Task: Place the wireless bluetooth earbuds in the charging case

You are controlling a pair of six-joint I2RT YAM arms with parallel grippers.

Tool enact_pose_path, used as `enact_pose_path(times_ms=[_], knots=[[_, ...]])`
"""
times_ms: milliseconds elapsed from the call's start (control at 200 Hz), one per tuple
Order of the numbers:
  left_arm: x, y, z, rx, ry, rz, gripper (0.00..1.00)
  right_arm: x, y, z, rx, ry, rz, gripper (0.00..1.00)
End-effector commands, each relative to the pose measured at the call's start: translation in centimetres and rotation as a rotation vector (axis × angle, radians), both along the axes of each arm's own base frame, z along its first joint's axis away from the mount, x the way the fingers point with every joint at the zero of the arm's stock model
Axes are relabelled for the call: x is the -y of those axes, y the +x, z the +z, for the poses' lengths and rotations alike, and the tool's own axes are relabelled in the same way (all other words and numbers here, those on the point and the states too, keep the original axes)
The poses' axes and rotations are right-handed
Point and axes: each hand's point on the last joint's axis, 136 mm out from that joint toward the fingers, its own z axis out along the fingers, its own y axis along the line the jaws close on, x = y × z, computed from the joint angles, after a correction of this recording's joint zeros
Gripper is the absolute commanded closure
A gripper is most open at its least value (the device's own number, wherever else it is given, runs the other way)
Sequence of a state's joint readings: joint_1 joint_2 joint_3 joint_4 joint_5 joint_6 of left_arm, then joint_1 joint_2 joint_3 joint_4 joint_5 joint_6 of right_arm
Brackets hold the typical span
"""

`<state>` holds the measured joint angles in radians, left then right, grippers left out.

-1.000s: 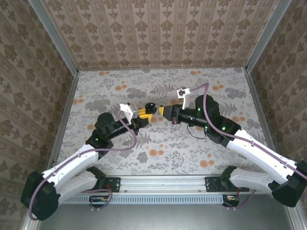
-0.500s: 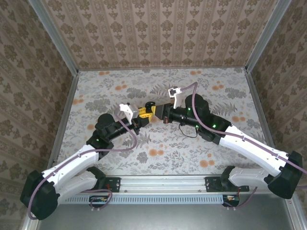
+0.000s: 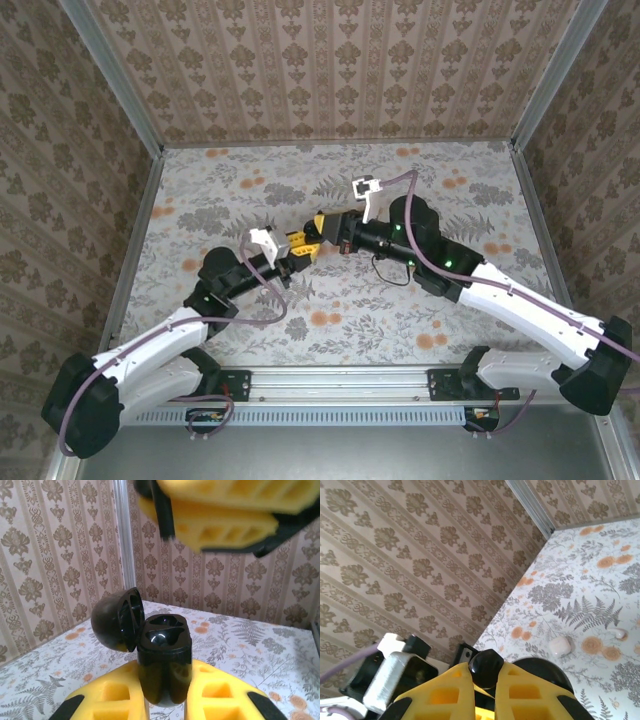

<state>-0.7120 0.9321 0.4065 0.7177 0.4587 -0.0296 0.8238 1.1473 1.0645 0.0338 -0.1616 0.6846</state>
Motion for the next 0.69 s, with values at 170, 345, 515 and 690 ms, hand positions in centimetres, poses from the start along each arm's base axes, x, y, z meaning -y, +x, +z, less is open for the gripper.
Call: enact_pose_path(times_ms=[170,345,515,690], knots=[[-0.7,-1.2,3.5,0.24,-0.017,0.042,1.0,1.4,-2.4,4.2,0.103,0.067,0.028,0.88],[-0.8,-1.1,3.7,0.235,-0.023,0.045,1.0,1.3,-2.5,3.1,0.085,0.058,0.027,0.88],[-0.7,-0.8,3.7,0.175,-0.014,0.047,1.0,0.5,-2.5,2.1,0.067,0.04,0.039,0.88],[-0.9,-0.7,4.0,0.156,-0.028,0.06,1.0,-0.3,-2.1,1.1,0.05,0.02,0.042,0.88]])
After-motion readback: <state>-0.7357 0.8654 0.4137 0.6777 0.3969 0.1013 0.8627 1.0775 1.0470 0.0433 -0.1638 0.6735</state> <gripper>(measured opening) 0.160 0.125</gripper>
